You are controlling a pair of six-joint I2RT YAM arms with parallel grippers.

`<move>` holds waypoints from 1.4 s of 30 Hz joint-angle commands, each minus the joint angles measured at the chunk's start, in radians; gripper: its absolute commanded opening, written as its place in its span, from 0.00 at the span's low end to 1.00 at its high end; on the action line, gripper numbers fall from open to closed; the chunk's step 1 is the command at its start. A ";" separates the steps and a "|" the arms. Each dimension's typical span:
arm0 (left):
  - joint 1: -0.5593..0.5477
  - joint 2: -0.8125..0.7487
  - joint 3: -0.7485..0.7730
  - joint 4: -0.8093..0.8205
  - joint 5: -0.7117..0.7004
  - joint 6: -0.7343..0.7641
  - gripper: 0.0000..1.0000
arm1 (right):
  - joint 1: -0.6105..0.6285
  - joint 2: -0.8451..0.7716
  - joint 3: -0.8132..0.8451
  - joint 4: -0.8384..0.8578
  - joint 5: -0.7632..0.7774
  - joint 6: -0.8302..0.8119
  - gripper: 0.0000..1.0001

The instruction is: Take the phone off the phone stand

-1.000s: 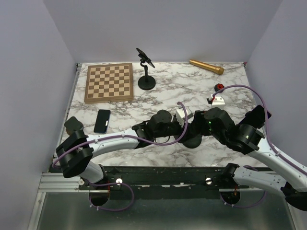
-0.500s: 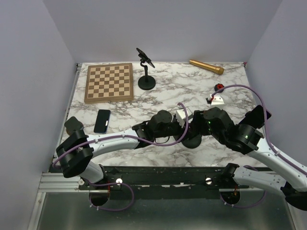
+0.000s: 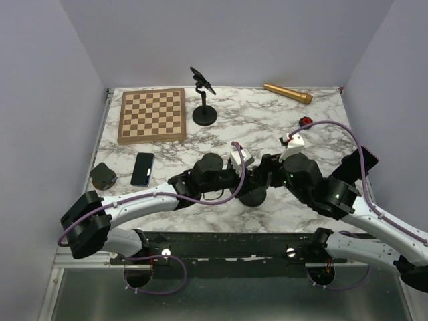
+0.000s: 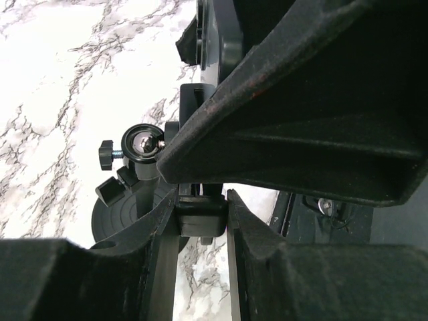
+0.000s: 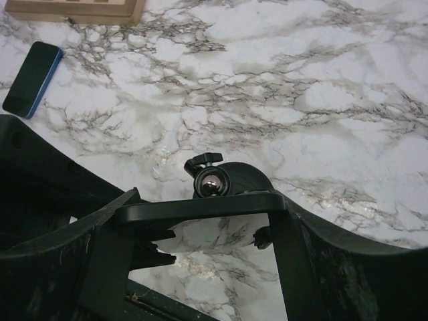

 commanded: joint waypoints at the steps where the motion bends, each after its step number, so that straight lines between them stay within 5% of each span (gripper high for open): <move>1: 0.045 -0.054 -0.048 -0.001 0.166 -0.047 0.00 | -0.032 0.006 0.010 0.036 0.158 -0.210 0.01; 8: 0.127 -0.021 -0.050 0.013 0.418 -0.018 0.00 | -0.033 0.023 0.023 0.075 -0.175 -0.355 0.01; 20: 0.147 0.059 -0.021 0.067 0.452 -0.007 0.00 | -0.033 0.026 0.030 0.109 -0.527 -0.357 0.01; 42: 0.147 0.074 0.068 -0.011 0.489 0.028 0.01 | -0.032 -0.108 -0.044 0.183 -0.653 -0.241 0.01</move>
